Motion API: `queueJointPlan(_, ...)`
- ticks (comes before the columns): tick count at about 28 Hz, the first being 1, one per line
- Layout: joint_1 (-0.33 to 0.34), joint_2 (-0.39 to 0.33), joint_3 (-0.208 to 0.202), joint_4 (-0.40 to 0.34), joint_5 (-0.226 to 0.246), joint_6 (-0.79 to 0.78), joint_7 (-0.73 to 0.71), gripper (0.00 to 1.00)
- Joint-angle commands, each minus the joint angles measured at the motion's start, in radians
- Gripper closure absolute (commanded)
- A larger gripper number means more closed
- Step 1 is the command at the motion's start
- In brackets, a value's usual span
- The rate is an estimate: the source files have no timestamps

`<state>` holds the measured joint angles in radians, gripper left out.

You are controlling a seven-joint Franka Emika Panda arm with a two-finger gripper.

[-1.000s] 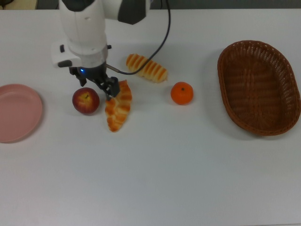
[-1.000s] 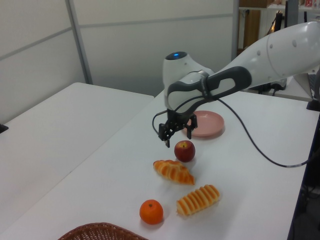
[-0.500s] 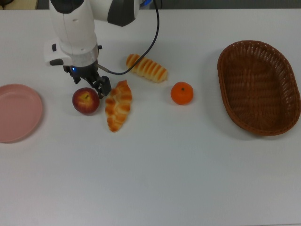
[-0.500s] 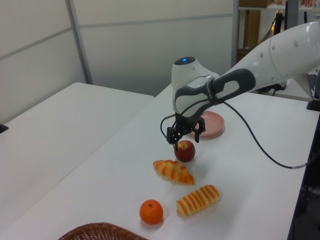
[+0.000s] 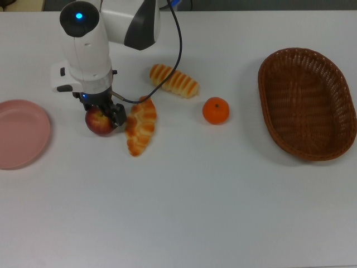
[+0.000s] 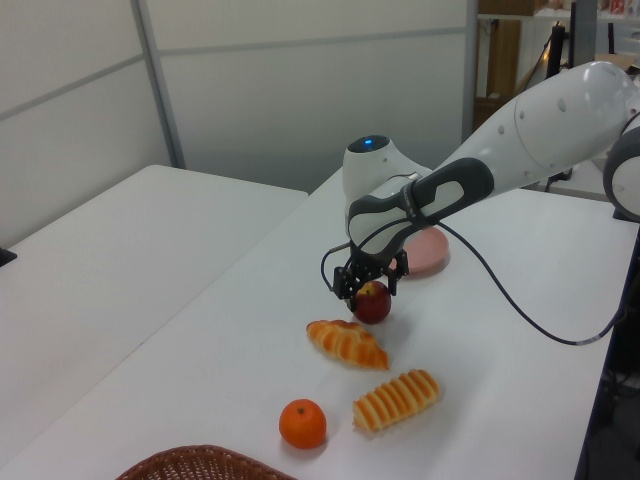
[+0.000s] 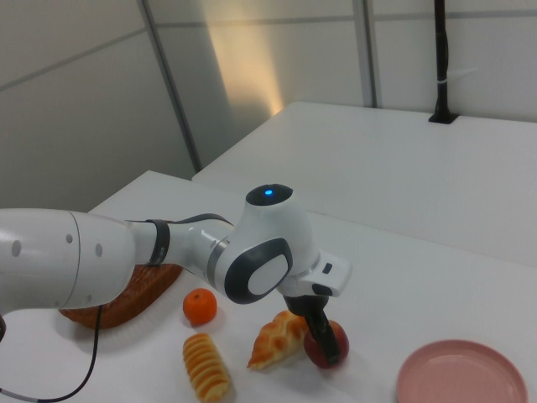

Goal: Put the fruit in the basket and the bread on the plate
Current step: 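Lift the apple, carry it over the wicker basket and release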

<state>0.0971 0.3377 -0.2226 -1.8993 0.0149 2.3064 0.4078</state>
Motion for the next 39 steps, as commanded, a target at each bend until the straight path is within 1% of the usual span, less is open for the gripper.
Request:
queueJointPlan(1, -0.005, 0.026, -0.001, 0.020, -0.023, 0.019, -0.006, 0.22)
queueJointPlan(2, -0.013, 0.026, 0.000, 0.022, -0.023, 0.019, -0.012, 0.62)
queueJointPlan(4, -0.014, 0.024, 0.000, 0.023, -0.021, 0.018, -0.012, 0.99)
queueJointPlan(6, -0.013, 0.023, 0.000, 0.023, -0.021, 0.016, -0.012, 1.00)
queueJointPlan(11, -0.002, -0.017, 0.009, 0.046, -0.018, -0.005, -0.011, 1.00)
queueJointPlan(12, 0.009, -0.037, 0.012, 0.061, -0.013, -0.046, -0.009, 1.00)
queueJointPlan(16, 0.055, -0.060, 0.034, 0.138, -0.012, -0.212, -0.012, 1.00)
queueJointPlan(17, 0.081, -0.063, 0.049, 0.179, -0.012, -0.293, -0.014, 1.00)
queueJointPlan(21, 0.127, -0.066, 0.104, 0.236, -0.010, -0.386, -0.018, 1.00)
queueJointPlan(22, 0.145, -0.074, 0.141, 0.252, -0.010, -0.406, -0.011, 1.00)
queueJointPlan(27, 0.188, -0.094, 0.242, 0.256, -0.018, -0.423, 0.006, 1.00)
queueJointPlan(28, 0.206, -0.100, 0.277, 0.255, -0.024, -0.426, 0.029, 1.00)
queueJointPlan(30, 0.231, -0.100, 0.305, 0.255, -0.030, -0.426, 0.055, 1.00)
queueJointPlan(32, 0.260, -0.097, 0.321, 0.255, -0.050, -0.426, 0.084, 1.00)
queueJointPlan(33, 0.294, -0.091, 0.327, 0.255, -0.071, -0.424, 0.116, 1.00)
queueJointPlan(36, 0.346, -0.077, 0.328, 0.256, -0.085, -0.417, 0.152, 1.00)
queueJointPlan(37, 0.377, -0.066, 0.328, 0.256, -0.093, -0.414, 0.163, 1.00)
queueJointPlan(39, 0.406, -0.060, 0.328, 0.261, -0.105, -0.412, 0.170, 1.00)
